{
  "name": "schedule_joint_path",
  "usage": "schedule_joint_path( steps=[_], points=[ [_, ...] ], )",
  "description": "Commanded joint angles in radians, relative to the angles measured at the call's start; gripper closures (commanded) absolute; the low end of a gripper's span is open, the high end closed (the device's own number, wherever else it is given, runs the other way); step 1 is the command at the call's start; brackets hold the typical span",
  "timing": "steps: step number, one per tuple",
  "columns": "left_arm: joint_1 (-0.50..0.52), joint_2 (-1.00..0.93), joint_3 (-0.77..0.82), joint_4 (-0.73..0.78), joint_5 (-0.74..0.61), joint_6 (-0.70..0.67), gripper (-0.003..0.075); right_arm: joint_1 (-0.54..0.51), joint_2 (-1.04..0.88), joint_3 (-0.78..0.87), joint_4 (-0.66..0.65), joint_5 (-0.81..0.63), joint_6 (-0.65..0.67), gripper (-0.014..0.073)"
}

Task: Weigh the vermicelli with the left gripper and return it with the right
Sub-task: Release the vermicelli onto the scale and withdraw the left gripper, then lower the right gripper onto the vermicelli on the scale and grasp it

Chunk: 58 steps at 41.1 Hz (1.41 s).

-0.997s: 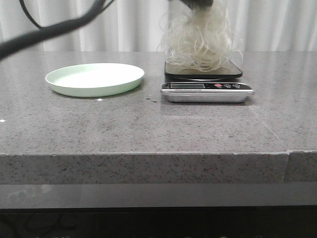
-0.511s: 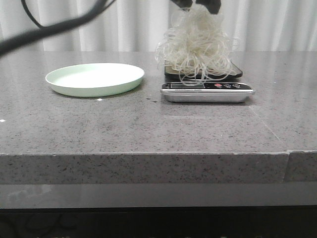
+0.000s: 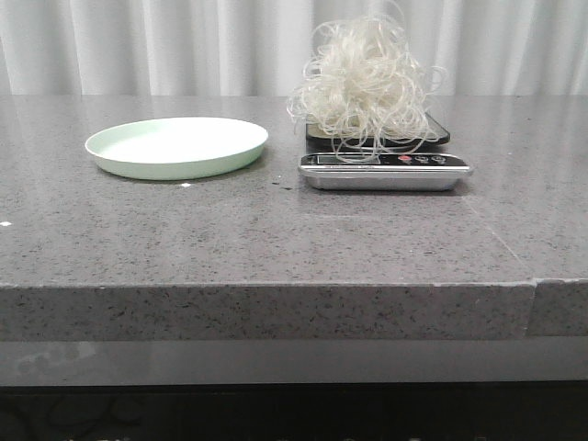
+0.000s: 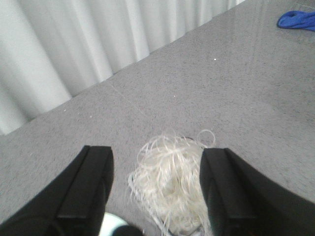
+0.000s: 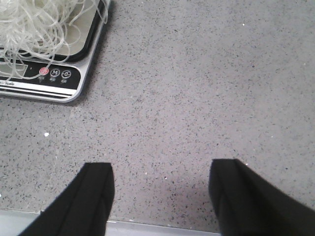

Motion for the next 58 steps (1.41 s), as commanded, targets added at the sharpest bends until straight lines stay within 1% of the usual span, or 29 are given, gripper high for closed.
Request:
schedule_joint_path(
  steps=[1,6,17,31,39,45,52,58],
  points=[
    [-0.006,-0.129,0.022,0.002,-0.008,-0.031,0.0268,0.011,0.005,-0.028,-0.002,-0.044,-0.024,0.0070],
    [-0.006,-0.253,0.153,0.002,-0.024,-0.050,0.0268,0.034,0.005,-0.028,-0.002,-0.045,-0.025,0.0070],
    [-0.006,-0.533,0.491,0.006,-0.136,-0.056,0.0268,0.094,0.005,0.002,-0.002,-0.063,-0.026,0.0070],
    [-0.006,-0.868,0.828,0.002,-0.140,-0.058,0.0268,0.145,0.005,0.003,-0.002,-0.073,-0.027,0.0070],
    [-0.006,-0.981,0.927,0.002,-0.140,-0.058,0.0268,0.183,0.005,0.003,-0.002,-0.112,-0.058,0.0070],
    [-0.006,-1.008,0.959,0.002,-0.140,-0.058,0.0268,0.224,0.014,-0.010,-0.002,-0.174,-0.058,0.0070],
    [-0.006,-1.008,0.961,0.002,-0.138,-0.058,0.0268,0.261,0.090,-0.082,0.031,-0.187,-0.058,0.0070],
    [-0.006,-1.008,0.961,0.002,-0.138,-0.058,0.0268,0.313,0.185,-0.165,0.036,-0.198,-0.058,0.0070]
  ],
)
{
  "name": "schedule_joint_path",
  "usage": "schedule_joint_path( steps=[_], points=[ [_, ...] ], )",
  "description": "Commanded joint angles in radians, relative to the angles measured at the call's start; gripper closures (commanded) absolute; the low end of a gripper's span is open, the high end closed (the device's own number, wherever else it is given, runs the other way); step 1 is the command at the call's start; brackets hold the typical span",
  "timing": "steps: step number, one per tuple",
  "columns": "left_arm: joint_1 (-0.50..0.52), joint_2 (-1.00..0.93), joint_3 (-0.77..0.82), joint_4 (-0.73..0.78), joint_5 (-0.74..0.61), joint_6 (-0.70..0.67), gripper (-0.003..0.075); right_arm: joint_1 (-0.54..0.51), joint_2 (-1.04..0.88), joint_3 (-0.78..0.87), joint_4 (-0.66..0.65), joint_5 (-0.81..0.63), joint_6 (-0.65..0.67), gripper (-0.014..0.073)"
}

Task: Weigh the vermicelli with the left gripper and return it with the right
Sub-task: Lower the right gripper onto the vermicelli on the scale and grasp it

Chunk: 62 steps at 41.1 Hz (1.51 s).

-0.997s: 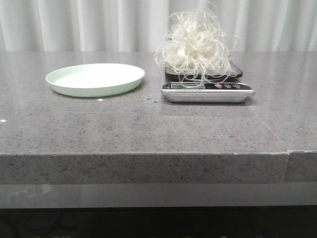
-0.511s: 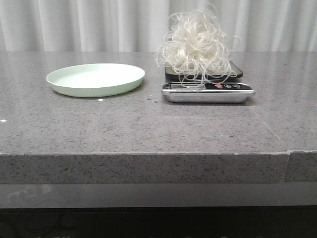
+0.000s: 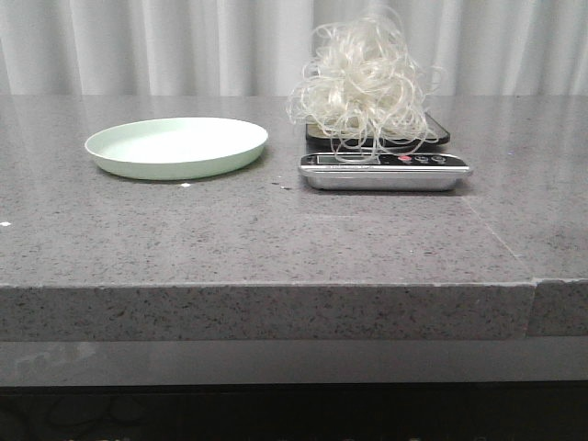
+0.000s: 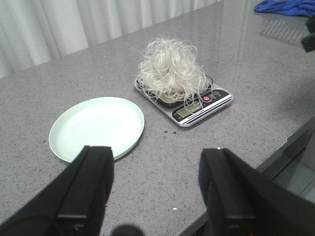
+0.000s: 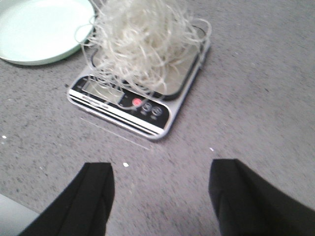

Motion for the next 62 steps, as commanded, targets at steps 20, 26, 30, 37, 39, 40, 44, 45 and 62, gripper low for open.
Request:
schedule_joint_path(
  steps=[20,26,30,37,39,40,44,45,62],
  points=[
    [-0.006,0.003,-0.025,-0.002,-0.078,-0.007,0.0268,0.098,0.455,-0.418,0.012,-0.164,-0.012,0.0070],
    [-0.006,0.003,-0.025,-0.002,-0.078,-0.007,0.0268,0.096,0.579,-0.527,-0.013,-0.160,-0.012,0.0070],
    [-0.006,0.003,-0.025,-0.002,-0.078,-0.007,0.0268,0.096,0.653,-0.585,-0.033,-0.148,-0.012,0.0070],
    [-0.006,0.003,-0.025,-0.002,-0.078,-0.007,0.0268,0.096,0.755,-0.658,-0.047,-0.152,-0.012,0.0070],
    [-0.006,0.003,-0.025,-0.002,-0.078,-0.007,0.0268,0.096,0.782,-0.675,-0.068,-0.154,-0.012,0.0070],
    [-0.006,0.003,-0.025,-0.002,-0.078,-0.007,0.0268,0.096,0.797,-0.682,-0.083,-0.156,-0.012,0.0070],
    [-0.006,0.003,-0.025,-0.002,-0.078,-0.007,0.0268,0.096,0.838,-0.697,-0.106,-0.157,-0.012,0.0070],
    [-0.006,0.003,-0.025,-0.002,-0.078,-0.007,0.0268,0.096,0.847,-0.699,-0.108,-0.157,-0.012,0.0070],
    [-0.006,0.003,-0.025,0.002,-0.078,-0.007,0.0268,0.096,0.880,-0.705,-0.124,-0.124,-0.012,0.0431]
  ],
)
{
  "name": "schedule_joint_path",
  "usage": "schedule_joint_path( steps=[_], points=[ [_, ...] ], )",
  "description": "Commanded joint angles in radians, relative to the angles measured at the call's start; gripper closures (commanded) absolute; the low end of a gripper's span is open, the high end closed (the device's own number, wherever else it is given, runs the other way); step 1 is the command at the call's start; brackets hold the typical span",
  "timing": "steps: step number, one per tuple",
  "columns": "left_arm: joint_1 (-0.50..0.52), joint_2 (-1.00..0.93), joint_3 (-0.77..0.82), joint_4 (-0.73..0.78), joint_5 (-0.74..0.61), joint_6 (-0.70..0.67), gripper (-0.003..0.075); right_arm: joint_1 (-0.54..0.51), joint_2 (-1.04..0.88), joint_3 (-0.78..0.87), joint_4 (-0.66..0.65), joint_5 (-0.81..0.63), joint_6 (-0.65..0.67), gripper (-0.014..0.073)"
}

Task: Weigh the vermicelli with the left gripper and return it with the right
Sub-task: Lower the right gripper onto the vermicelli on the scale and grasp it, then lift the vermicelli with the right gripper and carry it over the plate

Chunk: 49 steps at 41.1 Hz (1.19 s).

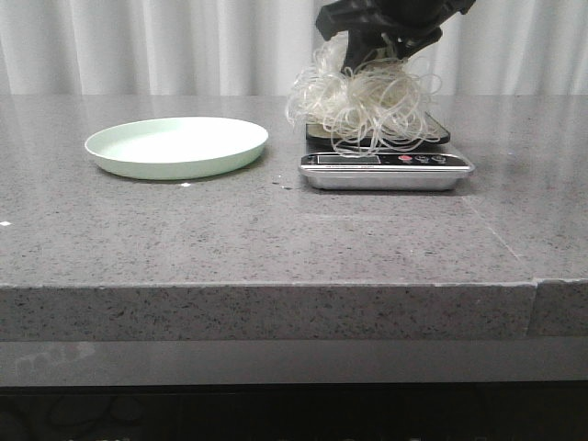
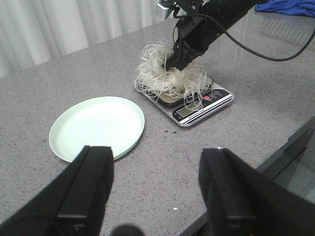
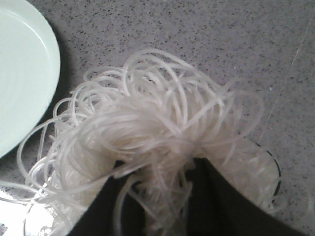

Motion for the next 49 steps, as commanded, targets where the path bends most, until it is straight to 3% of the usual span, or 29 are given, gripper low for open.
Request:
schedule_joint_path(
  steps=[1,10,21,27,49],
  points=[
    [-0.006,0.003,-0.025,0.002,-0.078,-0.007,0.0268,-0.002,-0.041,-0.033,-0.010,-0.019,-0.010,0.0436],
    [-0.006,0.003,-0.025,0.002,-0.078,-0.007,0.0268,-0.001,-0.053,-0.106,-0.001,0.042,-0.010,0.0435],
    [-0.006,0.003,-0.025,0.002,-0.078,-0.007,0.0268,0.022,-0.069,-0.330,0.150,0.119,-0.010,0.0435],
    [-0.006,0.003,-0.025,0.002,-0.078,-0.007,0.0268,0.068,-0.053,-0.430,0.222,0.098,-0.010,0.0435],
    [-0.006,0.003,-0.025,0.002,-0.080,-0.007,0.0268,0.240,0.154,-0.540,0.172,-0.119,-0.017,0.0435]
  ],
)
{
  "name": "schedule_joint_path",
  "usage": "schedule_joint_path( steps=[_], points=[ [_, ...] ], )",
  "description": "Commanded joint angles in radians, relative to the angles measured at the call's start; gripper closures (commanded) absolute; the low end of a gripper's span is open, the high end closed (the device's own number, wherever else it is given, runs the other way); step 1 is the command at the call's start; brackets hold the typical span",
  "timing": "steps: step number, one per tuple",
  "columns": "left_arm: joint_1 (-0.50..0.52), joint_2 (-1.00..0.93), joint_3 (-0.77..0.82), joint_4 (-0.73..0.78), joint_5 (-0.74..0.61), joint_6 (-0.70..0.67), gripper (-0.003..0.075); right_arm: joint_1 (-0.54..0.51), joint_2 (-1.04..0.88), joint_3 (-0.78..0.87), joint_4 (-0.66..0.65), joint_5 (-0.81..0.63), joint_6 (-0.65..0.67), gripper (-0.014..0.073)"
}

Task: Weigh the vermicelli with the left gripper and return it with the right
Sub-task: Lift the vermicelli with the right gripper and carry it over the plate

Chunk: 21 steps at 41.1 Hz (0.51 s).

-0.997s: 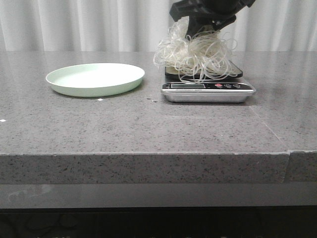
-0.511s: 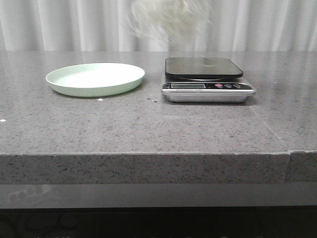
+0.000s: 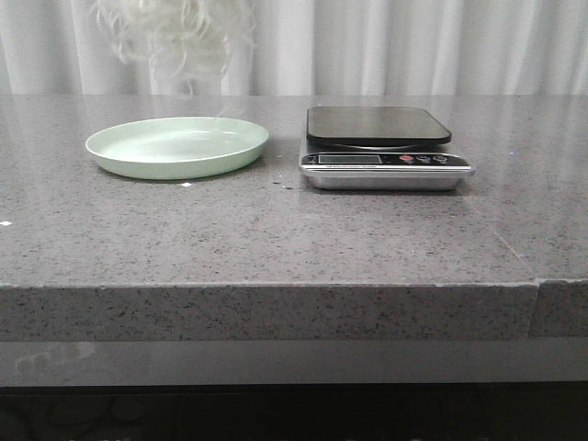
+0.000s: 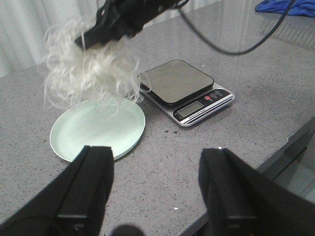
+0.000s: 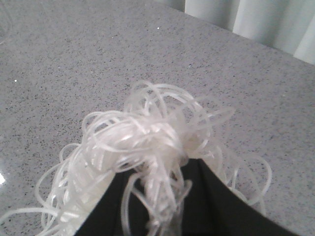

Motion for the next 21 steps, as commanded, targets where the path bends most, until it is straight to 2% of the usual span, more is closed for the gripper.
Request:
schedule_joint_path(
  steps=[1,7,14,17,21],
  points=[
    [-0.006,0.003,-0.025,0.002,-0.080,-0.007,0.0268,0.015,-0.032,-0.041,-0.035,-0.128,-0.015,0.0435],
    [-0.006,0.003,-0.025,0.002,-0.080,-0.007,0.0268,0.020,0.014,-0.041,-0.104,-0.115,-0.015,0.0435],
    [-0.006,0.003,-0.025,0.002,-0.080,-0.007,0.0268,0.020,0.044,-0.041,-0.110,-0.073,-0.015,0.0418],
    [-0.006,0.003,-0.025,0.002,-0.080,-0.007,0.0268,0.020,0.048,-0.041,-0.110,-0.052,-0.015,0.0351],
    [-0.006,0.004,-0.025,0.002,-0.080,-0.007,0.0268,0.020,0.048,-0.041,-0.110,-0.049,-0.015,0.0209]
  ],
)
